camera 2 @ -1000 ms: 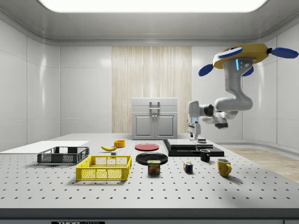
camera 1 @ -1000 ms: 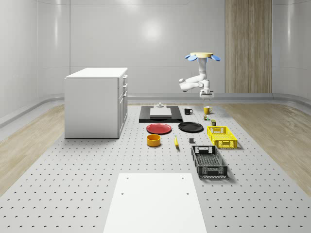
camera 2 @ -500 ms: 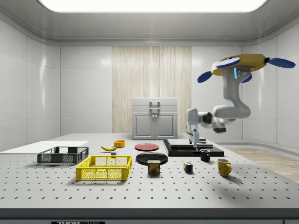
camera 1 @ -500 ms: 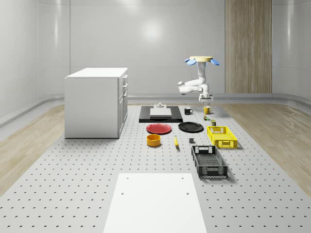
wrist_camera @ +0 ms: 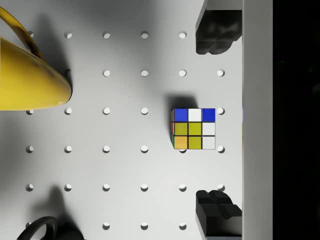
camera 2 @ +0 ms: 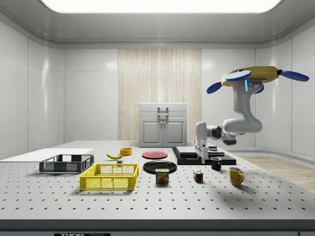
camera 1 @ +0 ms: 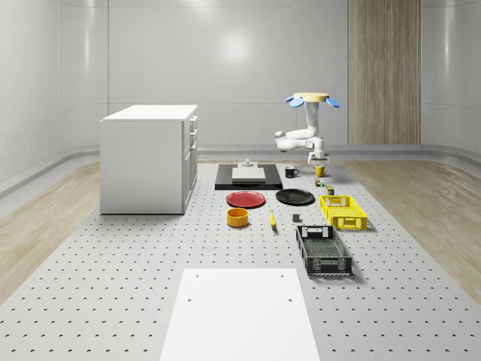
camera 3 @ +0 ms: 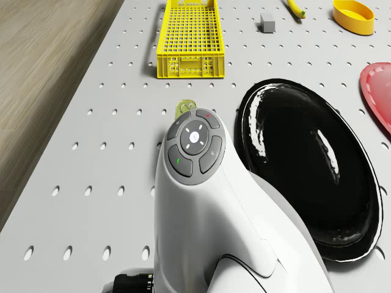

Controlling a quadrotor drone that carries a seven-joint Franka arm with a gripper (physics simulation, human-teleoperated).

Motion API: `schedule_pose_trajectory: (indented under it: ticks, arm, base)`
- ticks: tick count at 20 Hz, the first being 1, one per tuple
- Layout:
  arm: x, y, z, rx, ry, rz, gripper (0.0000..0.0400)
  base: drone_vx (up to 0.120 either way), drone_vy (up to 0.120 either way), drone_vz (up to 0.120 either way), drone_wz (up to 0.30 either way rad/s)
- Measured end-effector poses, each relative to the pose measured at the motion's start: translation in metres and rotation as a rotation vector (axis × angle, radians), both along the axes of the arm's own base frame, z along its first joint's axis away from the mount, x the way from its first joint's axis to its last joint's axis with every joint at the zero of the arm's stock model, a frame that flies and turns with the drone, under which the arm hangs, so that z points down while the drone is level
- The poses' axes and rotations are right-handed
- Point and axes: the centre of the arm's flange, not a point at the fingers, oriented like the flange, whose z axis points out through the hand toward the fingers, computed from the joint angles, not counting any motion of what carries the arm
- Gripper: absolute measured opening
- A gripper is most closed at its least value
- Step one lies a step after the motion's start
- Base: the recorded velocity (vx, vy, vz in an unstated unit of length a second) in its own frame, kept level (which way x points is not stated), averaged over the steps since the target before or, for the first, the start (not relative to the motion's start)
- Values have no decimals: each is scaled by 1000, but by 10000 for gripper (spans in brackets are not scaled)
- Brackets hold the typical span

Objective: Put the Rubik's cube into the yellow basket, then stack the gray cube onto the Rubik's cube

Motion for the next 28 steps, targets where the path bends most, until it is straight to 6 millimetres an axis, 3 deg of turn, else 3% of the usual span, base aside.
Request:
schedule_pose_trajectory:
  ticks: [12,28]
  arm:
    - [0,0,0,0,0,0,400]
    - [0,0,33,0,0,0,400]
  base:
    - [30,-17,-120,0]
    - [0,0,-3,0]
